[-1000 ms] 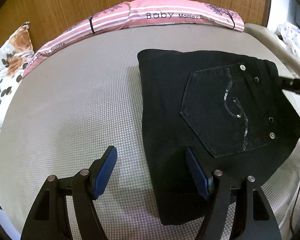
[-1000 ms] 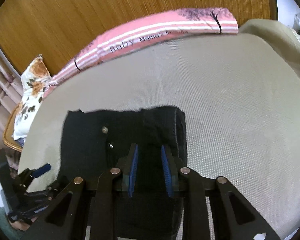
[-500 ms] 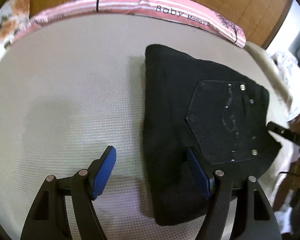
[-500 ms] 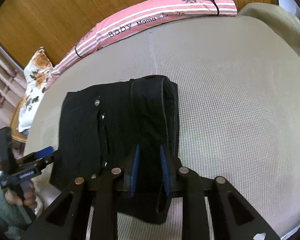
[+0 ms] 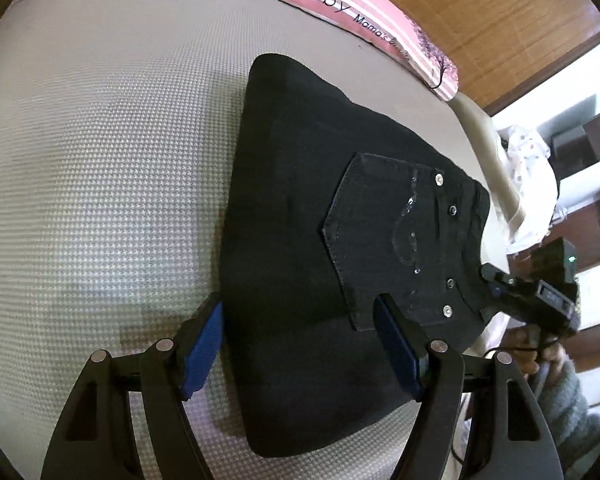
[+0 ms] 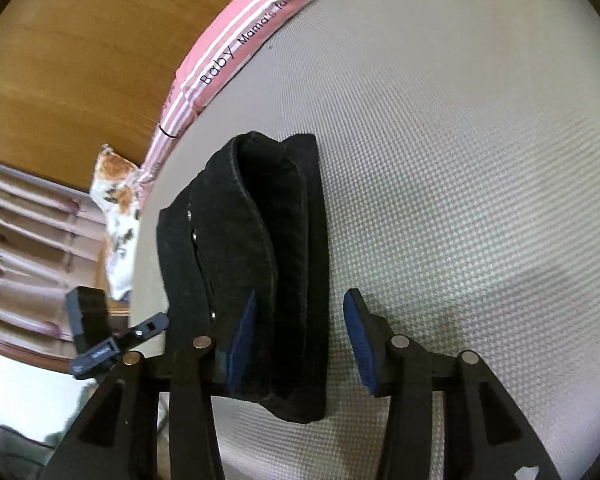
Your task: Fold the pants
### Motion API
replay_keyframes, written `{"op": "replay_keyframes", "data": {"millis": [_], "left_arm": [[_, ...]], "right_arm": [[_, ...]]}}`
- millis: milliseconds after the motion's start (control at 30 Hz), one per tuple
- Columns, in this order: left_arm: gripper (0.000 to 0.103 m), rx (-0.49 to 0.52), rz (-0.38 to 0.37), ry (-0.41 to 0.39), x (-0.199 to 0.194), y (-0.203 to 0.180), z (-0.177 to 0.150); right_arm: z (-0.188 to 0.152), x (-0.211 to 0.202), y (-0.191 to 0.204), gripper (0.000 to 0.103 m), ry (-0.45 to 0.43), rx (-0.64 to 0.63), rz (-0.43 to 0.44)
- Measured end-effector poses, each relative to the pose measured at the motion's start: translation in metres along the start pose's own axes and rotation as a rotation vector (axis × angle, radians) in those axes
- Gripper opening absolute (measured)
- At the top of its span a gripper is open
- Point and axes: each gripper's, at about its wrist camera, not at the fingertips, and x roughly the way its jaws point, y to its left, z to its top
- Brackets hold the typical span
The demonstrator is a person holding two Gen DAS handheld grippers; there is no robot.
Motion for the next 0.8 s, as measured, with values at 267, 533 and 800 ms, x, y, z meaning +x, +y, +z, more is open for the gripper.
{"op": "replay_keyframes", "data": {"millis": [267,533,800], "left_arm": [[0.073,-0.094,-0.154,0.023,0.002,0.019,0.011],[0.073,-0.059,-0.201,-0.01,0.008,0.018,0.025],[0.062,-0.048,-0.135,-0.054,0.012,0.009,0.033]], "right_arm": [[0.009,0.019,-0.009,0.043,0.053,0.008,0.116],[0.025,0.038,-0.006,0.035,0.083,-0.008,0.18],[0.033,0.051,0.005,0.035,0.071,-0.043,0.173]]}}
